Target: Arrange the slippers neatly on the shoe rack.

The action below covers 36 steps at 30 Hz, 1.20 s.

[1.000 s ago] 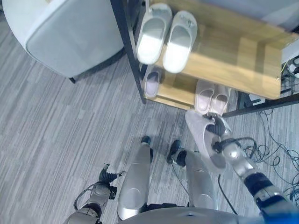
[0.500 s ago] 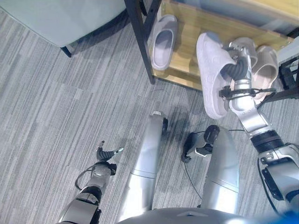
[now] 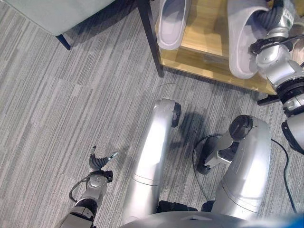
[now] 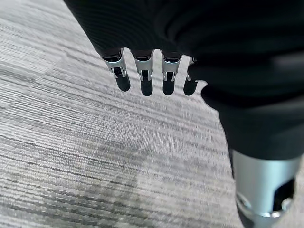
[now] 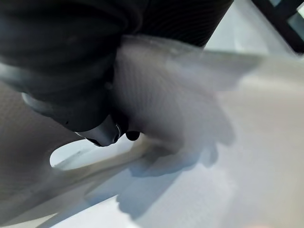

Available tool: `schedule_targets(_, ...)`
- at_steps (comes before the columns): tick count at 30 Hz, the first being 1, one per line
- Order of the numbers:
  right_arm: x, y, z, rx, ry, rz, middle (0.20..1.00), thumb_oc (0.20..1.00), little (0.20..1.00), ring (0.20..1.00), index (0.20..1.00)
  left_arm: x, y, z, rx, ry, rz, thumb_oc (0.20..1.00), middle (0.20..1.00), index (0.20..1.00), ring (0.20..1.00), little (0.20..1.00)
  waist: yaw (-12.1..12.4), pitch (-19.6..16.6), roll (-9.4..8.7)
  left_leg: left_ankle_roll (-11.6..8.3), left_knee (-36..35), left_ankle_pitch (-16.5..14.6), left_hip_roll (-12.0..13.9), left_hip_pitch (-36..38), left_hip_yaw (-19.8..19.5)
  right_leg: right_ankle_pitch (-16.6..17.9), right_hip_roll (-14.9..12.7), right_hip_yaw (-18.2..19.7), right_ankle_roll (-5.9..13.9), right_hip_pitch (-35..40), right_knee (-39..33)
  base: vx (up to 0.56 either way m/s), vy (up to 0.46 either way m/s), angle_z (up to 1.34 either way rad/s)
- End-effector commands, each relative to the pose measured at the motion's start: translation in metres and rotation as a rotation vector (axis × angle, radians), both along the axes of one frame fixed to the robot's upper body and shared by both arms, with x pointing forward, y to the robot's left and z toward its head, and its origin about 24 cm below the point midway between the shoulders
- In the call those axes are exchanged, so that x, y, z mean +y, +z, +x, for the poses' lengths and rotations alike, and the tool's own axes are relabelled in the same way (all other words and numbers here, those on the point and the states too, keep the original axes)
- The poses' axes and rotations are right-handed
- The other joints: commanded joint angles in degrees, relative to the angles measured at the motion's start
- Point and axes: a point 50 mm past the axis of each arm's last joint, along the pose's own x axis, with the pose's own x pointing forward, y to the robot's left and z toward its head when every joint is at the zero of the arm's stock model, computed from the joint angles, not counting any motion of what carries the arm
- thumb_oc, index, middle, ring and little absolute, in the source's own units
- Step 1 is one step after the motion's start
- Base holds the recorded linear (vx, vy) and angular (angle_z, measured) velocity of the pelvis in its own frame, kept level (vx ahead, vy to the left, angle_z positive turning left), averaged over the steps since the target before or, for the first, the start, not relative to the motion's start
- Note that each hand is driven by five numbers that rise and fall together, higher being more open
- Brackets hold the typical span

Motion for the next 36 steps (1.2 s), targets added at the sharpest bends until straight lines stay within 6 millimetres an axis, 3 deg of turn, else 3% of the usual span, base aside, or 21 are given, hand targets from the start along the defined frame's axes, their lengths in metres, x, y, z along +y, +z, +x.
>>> schedule_targets(1, 0.012, 0.055, -0.010, -0.180, 0.087, 0.096, 0.200, 0.200, 0.200, 0.200, 0.200, 0.017, 0.007, -0.013, -0.023, 0.005, 0.070, 1.000, 1.000, 1.000, 1.000, 1.000, 3.36, -0.23, -0.18, 3.19, -5.18, -2.81, -2.35, 3.96, -7.27, 0.90, -0.51, 9.01, -1.56, 7.58, -1.87, 0.00, 0.000, 0.00)
schedule_targets(4, 0.003, 0.055, -0.008, -0.152, 0.052, 0.122, 0.200, 0.200, 0.200, 0.200, 0.200, 0.020, 0.005, -0.022, 0.002, -0.017, 0.087, 1.000, 1.000, 1.000, 1.000, 1.000, 4.94, -0.23, 0.20, 2.93, -5.71, -2.91, -2.64, 3.96, -7.58, 0.99, -1.23, 8.62, -1.68, 8.08, -2.37, -0.01, 0.007, 0.11)
schedule_targets(10, 0.004, 0.056, -0.004, -0.108, 0.061, 0.150, 0.200, 0.200, 0.200, 0.200, 0.200, 0.019, 0.012, -0.017, -0.029, -0.063, 0.091, 1.000, 1.000, 1.000, 1.000, 1.000, 6.74, -0.23, 0.91, 2.43, -7.30, -2.50, -3.50, 3.96, -8.59, 1.50, -2.26, 8.08, -1.98, 9.54, -3.70, 0.00, 0.010, 0.12)
schedule_targets(17, -0.001, 0.055, -0.003, -0.075, 0.027, 0.135, 0.200, 0.200, 0.200, 0.200, 0.200, 0.019, 0.016, -0.018, -0.054, -0.096, 0.091, 1.000, 1.000, 1.000, 1.000, 1.000, 7.36, -0.23, 1.42, 2.00, -7.68, -2.77, -3.62, 3.96, -9.09, 1.33, -3.03, 7.55, -2.76, 10.04, -3.75, 0.00, 0.006, 0.02)
schedule_targets(18, -0.004, 0.053, -0.003, -0.068, -0.001, 0.121, 0.492, 0.492, 0.492, 0.492, 0.492, 0.019, 0.017, -0.018, -0.061, -0.096, 0.087, 1.000, 1.000, 1.000, 1.000, 1.000, 7.41, -0.23, 1.51, 1.89, -7.67, -2.86, -3.63, 3.96, -9.05, 1.31, -2.92, 7.70, -2.81, 10.03, -3.33, 0.00, 0.000, 0.00)
schedule_targets(19, -0.006, 0.054, -0.004, -0.071, -0.018, 0.112, 0.859, 0.859, 0.859, 0.859, 0.859, 0.018, 0.017, -0.019, -0.061, -0.093, 0.087, 1.000, 1.000, 1.000, 1.000, 1.000, 7.39, -0.23, 1.52, 1.87, -7.59, -2.95, -3.69, 3.96, -8.95, 1.29, -2.93, 7.77, -2.91, 10.01, -3.13, 0.00, 0.000, 0.00)
schedule_targets(20, -0.007, 0.054, -0.004, -0.073, -0.022, 0.118, 1.000, 1.000, 1.000, 1.000, 1.000, 0.018, 0.017, -0.018, -0.060, -0.096, 0.088, 1.000, 1.000, 1.000, 1.000, 1.000, 7.30, -0.23, 1.60, 1.84, -7.56, -2.99, -3.71, 3.96, -8.86, 1.19, -3.00, 7.78, -2.98, 9.99, -3.08, 0.00, 0.000, 0.00)
schedule_targets(31, 0.003, 0.040, 0.000, -0.082, 0.056, 0.203, 1.000, 1.000, 1.000, 1.000, 1.000, 0.006, 0.017, -0.018, -0.032, -0.225, 0.126, 1.000, 1.000, 1.000, 1.000, 1.000, 5.67, -0.23, 1.48, 1.29, -7.69, -2.54, -3.41, 3.96, -8.73, 1.53, -3.26, 7.69, -3.16, 10.15, -2.78, -0.02, 0.033, -0.01)
schedule_targets(36, 0.011, 0.033, 0.002, -0.077, 0.102, 0.220, 1.000, 1.000, 1.000, 1.000, 1.000, 0.009, 0.012, -0.029, 0.000, -0.206, 0.112, 1.000, 1.000, 1.000, 1.000, 1.000, 4.84, -0.23, 0.82, 0.97, -7.40, -2.55, -3.20, 3.96, -8.74, 1.44, -2.62, 8.28, -3.28, 9.93, -1.78, -0.03, 0.001, -0.04)
